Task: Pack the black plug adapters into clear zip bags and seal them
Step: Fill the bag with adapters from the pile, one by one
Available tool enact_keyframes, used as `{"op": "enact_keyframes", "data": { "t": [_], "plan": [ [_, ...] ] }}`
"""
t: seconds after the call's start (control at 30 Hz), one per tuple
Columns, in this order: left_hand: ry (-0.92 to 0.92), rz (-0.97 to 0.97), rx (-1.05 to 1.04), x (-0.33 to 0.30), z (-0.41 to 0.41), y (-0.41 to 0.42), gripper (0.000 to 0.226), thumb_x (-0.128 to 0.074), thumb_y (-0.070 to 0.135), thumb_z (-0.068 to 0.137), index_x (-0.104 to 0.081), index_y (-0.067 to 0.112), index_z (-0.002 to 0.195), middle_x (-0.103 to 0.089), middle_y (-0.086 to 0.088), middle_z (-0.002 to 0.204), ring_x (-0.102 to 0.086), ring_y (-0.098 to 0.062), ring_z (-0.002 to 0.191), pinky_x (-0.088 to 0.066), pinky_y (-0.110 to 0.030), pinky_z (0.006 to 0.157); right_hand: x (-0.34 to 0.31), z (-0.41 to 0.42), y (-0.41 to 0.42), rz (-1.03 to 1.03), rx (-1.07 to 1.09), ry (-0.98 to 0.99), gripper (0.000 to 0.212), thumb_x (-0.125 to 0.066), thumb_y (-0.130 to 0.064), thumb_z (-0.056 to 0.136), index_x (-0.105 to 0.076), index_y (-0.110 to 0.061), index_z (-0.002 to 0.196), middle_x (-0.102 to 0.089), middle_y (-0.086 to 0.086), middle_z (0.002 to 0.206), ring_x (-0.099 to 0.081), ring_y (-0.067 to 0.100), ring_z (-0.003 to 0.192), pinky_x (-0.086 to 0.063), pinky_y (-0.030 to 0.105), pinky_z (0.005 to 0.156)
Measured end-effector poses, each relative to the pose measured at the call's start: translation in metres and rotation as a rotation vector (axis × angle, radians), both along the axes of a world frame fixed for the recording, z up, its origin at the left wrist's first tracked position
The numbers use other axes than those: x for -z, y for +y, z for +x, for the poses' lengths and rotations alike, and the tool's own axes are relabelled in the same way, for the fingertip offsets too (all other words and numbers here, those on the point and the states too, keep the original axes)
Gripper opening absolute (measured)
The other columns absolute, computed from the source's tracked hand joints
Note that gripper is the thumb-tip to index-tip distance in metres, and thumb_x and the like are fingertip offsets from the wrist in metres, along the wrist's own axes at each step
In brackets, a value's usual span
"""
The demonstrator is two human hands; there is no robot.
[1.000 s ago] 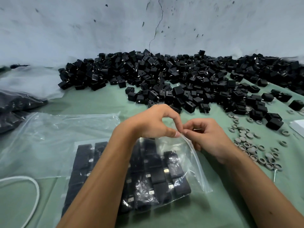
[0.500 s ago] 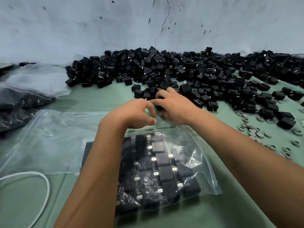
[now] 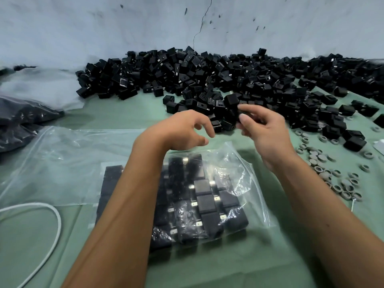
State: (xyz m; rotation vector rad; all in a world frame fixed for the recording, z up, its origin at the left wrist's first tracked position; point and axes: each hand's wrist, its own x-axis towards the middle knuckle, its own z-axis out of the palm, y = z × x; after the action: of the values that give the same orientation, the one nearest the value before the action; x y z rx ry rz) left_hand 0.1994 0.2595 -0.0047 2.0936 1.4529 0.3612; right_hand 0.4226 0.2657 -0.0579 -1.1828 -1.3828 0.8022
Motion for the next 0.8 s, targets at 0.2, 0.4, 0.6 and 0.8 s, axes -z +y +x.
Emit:
{"op": "enact_keyframes", "data": {
  "t": [0.2,0.4,0.6,0.8],
  "plan": [
    [-0.085,-0.022,0.195,0.006,0.031,-0.008,0.045,-0.061,0.002,0.097,-0.070,0.038,0.122,-0.056,0.012,0.144,-0.046,-0.006,0.135,-0.036,-0.023,0.100,0.025,0.022,-0.026,-0.113,0.010,0.066,0.011,-0.081,-0.024,0.088,-0.079,-0.026,0.099,-0.077,-0.003,0.093,-0.068,0.008,0.080,-0.055,0.025,0.076],
    [-0.016,-0.005,0.178,0.015,0.038,-0.005,0.045,-0.056,-0.002,0.098,-0.076,0.038,0.107,-0.060,0.010,0.138,-0.061,-0.020,0.121,-0.051,-0.045,0.104,0.025,0.012,-0.024,-0.095,-0.070,0.002,0.013,-0.077,-0.016,0.092,-0.077,-0.018,0.104,-0.078,0.003,0.089,-0.069,0.007,0.076,-0.050,0.017,0.068],
    [0.002,0.022,0.174,0.011,0.033,-0.005,0.015,-0.075,0.018,0.091,-0.077,0.032,0.092,-0.062,0.012,0.121,-0.060,-0.011,0.108,-0.049,-0.032,0.093,0.020,0.014,-0.031,-0.119,-0.238,-0.056,0.016,-0.075,-0.008,0.091,-0.075,-0.012,0.106,-0.075,0.017,0.099,-0.072,0.032,0.090,-0.058,0.042,0.087],
    [-0.029,0.047,0.155,0.008,0.023,-0.003,0.016,-0.082,0.018,0.086,-0.077,0.033,0.082,-0.061,0.014,0.120,-0.057,-0.005,0.109,-0.043,-0.028,0.093,0.012,0.026,-0.037,-0.208,-0.484,-0.125,0.019,-0.078,-0.012,0.090,-0.075,-0.017,0.108,-0.075,0.018,0.097,-0.067,0.016,0.080,-0.052,0.020,0.069]
  ]
}}
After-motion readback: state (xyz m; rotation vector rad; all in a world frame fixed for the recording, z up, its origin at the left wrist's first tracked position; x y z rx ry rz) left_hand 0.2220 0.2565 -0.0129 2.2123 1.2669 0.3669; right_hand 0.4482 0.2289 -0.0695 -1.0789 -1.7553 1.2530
